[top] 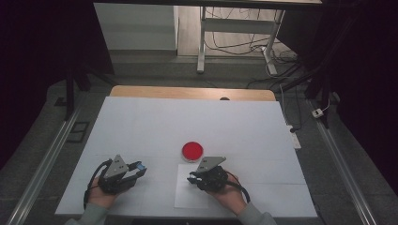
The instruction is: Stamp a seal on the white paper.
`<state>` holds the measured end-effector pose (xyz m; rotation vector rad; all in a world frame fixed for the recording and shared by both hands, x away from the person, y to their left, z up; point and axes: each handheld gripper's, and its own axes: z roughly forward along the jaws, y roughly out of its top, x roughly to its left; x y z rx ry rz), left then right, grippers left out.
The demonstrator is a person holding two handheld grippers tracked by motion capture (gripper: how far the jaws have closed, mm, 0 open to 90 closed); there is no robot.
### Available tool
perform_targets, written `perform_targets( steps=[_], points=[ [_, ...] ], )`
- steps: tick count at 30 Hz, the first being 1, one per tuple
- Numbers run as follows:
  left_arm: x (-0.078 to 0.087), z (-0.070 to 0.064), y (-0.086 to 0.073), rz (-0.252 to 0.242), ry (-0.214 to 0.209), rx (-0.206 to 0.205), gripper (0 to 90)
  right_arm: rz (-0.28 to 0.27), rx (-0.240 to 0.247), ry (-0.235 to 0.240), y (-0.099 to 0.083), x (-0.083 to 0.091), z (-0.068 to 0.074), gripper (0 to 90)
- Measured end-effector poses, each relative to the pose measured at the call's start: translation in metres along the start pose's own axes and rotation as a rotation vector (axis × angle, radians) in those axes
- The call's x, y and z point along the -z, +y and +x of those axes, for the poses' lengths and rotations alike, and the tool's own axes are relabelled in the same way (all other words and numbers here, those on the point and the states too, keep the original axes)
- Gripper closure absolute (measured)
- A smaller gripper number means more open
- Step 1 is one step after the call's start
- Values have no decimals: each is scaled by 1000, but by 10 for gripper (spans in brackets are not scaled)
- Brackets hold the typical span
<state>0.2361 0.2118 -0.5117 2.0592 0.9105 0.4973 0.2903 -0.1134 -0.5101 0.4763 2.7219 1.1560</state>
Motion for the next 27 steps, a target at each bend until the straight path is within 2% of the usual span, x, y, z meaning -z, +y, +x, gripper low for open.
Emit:
perform_targets(
  steps=[12,21,27],
  points=[
    [0,0,0,0,0,0,653,-6,-11,-3,0,0,1,757],
    [-1,0,0,1,1,0,653,-7,4,-19,2,1,3,754],
    [-1,0,0,1,1,0,652,-18,-12,-12,4,3,2,753]
  ],
)
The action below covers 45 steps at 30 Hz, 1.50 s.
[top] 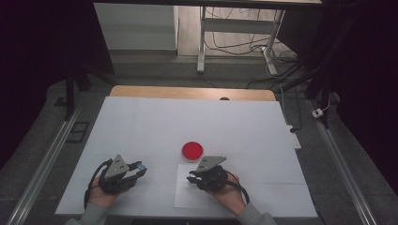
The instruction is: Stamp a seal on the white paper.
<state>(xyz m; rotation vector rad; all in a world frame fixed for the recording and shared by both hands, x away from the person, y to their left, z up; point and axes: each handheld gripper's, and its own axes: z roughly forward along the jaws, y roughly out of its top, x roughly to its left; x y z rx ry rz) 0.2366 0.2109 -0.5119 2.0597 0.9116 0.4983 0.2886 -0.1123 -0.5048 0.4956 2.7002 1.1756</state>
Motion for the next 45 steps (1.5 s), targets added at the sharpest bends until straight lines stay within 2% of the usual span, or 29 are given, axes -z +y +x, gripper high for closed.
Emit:
perform_targets(
  steps=[3,17,39,45],
  points=[
    [0,0,0,0,-1,1,652,-17,-15,18,1,1,-1,754],
    [0,0,0,-1,-1,1,653,-105,-35,6,8,21,-5,753],
    [0,-1,1,-1,-3,-2,652,-186,-67,-13,12,41,-12,753],
    [-1,-1,1,0,-5,-4,652,-235,-93,-27,15,51,-16,753]
  ],
)
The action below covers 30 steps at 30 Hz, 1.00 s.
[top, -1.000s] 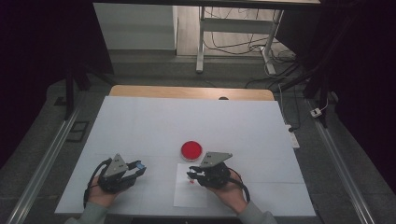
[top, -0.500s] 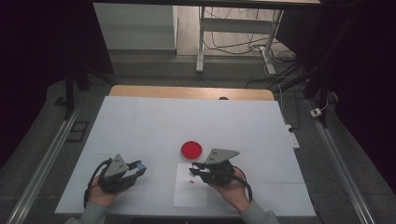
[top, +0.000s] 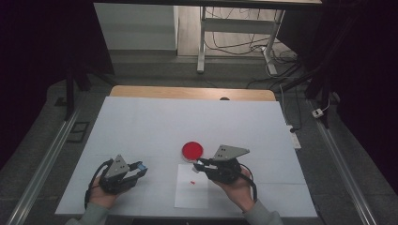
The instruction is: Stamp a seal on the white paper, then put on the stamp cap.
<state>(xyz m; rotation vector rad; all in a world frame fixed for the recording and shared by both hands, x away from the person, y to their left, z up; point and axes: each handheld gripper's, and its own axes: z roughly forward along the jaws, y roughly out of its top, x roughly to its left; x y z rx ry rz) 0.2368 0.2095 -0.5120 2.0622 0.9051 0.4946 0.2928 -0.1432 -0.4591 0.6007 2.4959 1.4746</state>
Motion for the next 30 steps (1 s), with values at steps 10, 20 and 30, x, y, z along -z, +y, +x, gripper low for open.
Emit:
perform_targets(
  steps=[10,20,30],
  points=[
    [-1,-1,0,2,-3,-2,653,-74,-35,-36,6,16,-8,753],
    [-1,-2,1,2,-2,-6,652,-83,-36,-43,7,20,-9,753],
    [-2,-2,2,1,-3,-10,652,-83,-33,-39,7,19,-8,753]
  ],
)
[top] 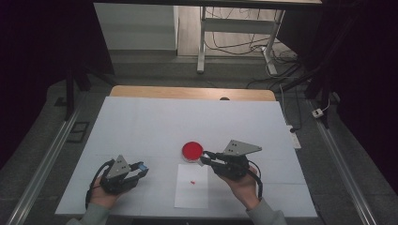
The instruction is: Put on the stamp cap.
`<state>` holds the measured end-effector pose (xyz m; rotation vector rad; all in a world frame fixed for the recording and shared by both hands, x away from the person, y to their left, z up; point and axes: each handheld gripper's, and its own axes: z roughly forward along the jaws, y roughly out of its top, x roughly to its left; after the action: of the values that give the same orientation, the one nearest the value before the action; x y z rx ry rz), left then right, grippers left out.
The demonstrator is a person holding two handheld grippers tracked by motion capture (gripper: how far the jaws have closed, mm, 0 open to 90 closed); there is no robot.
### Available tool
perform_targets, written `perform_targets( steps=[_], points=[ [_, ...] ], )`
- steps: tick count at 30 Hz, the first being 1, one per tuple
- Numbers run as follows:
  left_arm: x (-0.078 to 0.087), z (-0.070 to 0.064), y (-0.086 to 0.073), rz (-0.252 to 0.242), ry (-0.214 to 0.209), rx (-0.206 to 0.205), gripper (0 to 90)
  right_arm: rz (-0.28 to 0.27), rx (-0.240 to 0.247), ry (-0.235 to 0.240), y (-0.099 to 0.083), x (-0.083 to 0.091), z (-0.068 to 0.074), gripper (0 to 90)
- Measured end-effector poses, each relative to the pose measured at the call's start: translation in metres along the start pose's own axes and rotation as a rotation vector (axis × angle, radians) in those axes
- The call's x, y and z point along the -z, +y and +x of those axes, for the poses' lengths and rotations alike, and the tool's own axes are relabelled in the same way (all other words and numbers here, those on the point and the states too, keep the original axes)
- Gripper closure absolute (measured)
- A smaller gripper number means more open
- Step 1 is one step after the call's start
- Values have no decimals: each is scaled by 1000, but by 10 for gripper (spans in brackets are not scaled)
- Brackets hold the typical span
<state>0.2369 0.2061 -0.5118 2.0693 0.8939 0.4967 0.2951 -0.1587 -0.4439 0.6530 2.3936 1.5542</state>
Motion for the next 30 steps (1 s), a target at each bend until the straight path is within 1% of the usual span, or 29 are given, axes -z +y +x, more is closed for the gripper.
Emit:
perform_targets(
  steps=[20,30],
  points=[
    [-6,-7,7,-7,-13,-18,653,-6,0,-3,0,-1,0,753],
    [-15,-16,15,1,-34,-51,652,-4,5,-6,0,-1,1,753]
  ],
)
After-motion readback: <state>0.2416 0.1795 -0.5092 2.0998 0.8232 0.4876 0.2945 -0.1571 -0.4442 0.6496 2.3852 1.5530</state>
